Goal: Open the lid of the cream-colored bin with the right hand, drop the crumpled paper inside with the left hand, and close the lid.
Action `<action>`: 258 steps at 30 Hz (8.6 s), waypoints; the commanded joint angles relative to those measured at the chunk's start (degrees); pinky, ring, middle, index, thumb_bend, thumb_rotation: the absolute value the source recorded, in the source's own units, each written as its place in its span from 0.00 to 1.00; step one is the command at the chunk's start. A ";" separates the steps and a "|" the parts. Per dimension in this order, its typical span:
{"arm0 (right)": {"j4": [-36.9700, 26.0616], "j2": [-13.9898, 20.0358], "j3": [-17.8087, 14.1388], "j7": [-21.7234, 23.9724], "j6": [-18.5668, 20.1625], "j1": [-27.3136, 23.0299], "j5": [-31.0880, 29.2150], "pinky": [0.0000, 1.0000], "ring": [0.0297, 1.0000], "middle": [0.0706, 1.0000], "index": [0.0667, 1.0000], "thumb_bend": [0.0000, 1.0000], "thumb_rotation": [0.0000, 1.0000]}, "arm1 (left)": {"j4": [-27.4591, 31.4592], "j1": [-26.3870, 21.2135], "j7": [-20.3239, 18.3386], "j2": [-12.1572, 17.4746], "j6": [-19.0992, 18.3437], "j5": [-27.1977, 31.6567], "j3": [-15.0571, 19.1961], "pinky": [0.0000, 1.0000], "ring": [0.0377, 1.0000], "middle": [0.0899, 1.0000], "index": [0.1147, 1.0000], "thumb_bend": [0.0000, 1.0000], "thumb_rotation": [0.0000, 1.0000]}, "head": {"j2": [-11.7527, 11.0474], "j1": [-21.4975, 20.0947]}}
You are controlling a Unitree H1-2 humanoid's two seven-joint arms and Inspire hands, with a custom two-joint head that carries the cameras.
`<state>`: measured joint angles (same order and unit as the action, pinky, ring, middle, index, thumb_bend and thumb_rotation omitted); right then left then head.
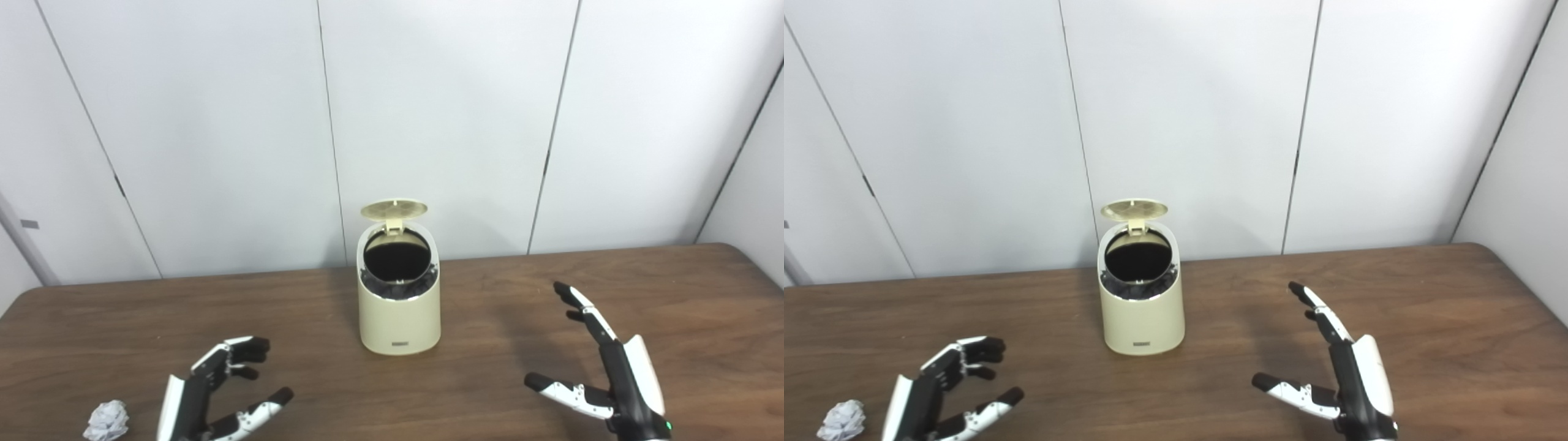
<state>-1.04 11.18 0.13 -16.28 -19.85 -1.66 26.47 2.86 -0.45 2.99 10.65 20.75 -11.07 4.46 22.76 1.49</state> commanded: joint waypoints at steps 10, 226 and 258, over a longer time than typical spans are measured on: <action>4.31 -1.24 -0.33 -0.64 -2.70 0.59 -1.89 0.82 0.87 0.88 0.87 0.86 0.61 | 14.32 0.70 -0.49 12.07 0.64 -6.43 9.86 0.49 0.57 0.58 0.55 0.96 0.26 | 0.90 2.59; -0.02 -6.24 -0.73 2.93 4.60 0.35 0.34 0.79 0.85 0.86 0.86 0.81 0.54 | 3.31 -29.41 5.79 12.11 0.65 -33.63 -11.64 0.13 0.13 0.15 0.40 0.51 0.03 | 0.31 -1.42; 0.56 -9.57 3.79 -0.91 4.35 1.70 1.24 0.77 0.85 0.87 0.84 0.84 0.56 | -21.29 -38.89 20.89 6.82 6.13 -42.07 -23.31 0.11 0.10 0.11 0.40 0.51 0.03 | -0.89 -9.51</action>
<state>-1.99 5.98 1.52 -16.31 -14.41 -2.38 28.43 -18.18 -35.93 21.00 17.23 26.24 -53.44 -18.61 21.89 -7.82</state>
